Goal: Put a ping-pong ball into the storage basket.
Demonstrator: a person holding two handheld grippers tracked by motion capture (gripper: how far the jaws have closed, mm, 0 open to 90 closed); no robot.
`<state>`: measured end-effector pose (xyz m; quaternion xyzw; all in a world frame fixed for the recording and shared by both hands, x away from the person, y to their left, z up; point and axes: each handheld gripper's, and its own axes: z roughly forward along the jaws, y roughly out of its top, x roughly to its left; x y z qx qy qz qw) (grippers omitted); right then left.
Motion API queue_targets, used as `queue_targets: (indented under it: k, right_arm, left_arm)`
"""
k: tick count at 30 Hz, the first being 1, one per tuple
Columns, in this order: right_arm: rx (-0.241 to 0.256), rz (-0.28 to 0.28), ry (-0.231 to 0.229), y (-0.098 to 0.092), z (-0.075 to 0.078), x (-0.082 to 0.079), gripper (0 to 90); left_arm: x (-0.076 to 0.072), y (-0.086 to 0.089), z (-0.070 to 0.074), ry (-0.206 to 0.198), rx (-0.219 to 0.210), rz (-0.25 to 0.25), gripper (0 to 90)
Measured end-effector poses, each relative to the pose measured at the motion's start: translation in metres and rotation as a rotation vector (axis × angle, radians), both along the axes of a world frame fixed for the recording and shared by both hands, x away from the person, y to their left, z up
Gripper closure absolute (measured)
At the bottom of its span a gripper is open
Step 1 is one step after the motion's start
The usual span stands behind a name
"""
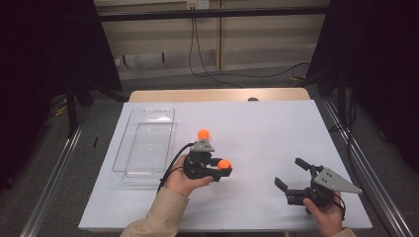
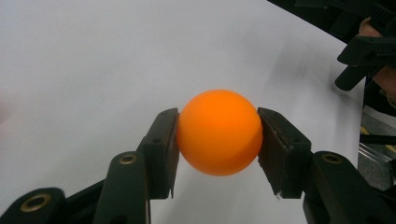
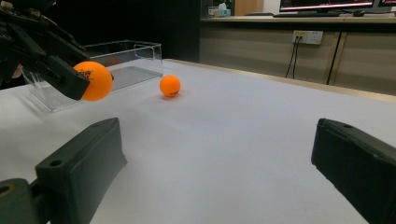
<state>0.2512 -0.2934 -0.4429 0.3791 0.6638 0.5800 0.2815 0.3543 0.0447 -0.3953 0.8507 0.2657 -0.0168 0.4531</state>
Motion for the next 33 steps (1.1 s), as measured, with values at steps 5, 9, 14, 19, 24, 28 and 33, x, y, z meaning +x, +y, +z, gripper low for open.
queue_targets:
  k: [5, 9, 14, 19, 24, 28, 33]
  right_arm:
    - [0.002, 0.0, 0.002, 0.0, 0.0, 0.0, 1.9]
    - [0.003, 0.0, 0.001, 0.0, 0.0, 0.0, 1.9]
    - [0.003, 0.001, 0.001, 0.0, 0.0, 0.0, 1.9]
    - [0.004, 0.001, 0.003, 0.0, 0.0, 0.0, 1.9]
    - [0.004, 0.001, 0.001, 0.0, 0.0, 0.0, 1.9]
    - [0.004, 0.001, 0.001, 0.0, 0.0, 0.0, 1.9]
    - [0.004, 0.001, 0.0, 0.0, 0.0, 0.0, 1.9]
  left_arm:
    - [0.001, 0.002, 0.001, -0.001, -0.003, 0.008, 50.8]
    - [0.001, 0.003, 0.001, 0.003, -0.006, 0.013, 50.8]
    - [0.002, 0.006, 0.003, -0.003, -0.005, 0.021, 50.8]
    - [0.003, 0.007, 0.004, -0.004, -0.011, 0.029, 50.8]
    - [0.004, 0.01, 0.005, -0.009, -0.002, 0.032, 50.8]
    - [0.005, 0.012, 0.006, -0.004, -0.006, 0.042, 50.8]
    - [0.005, 0.013, 0.006, -0.006, -0.008, 0.046, 50.9]
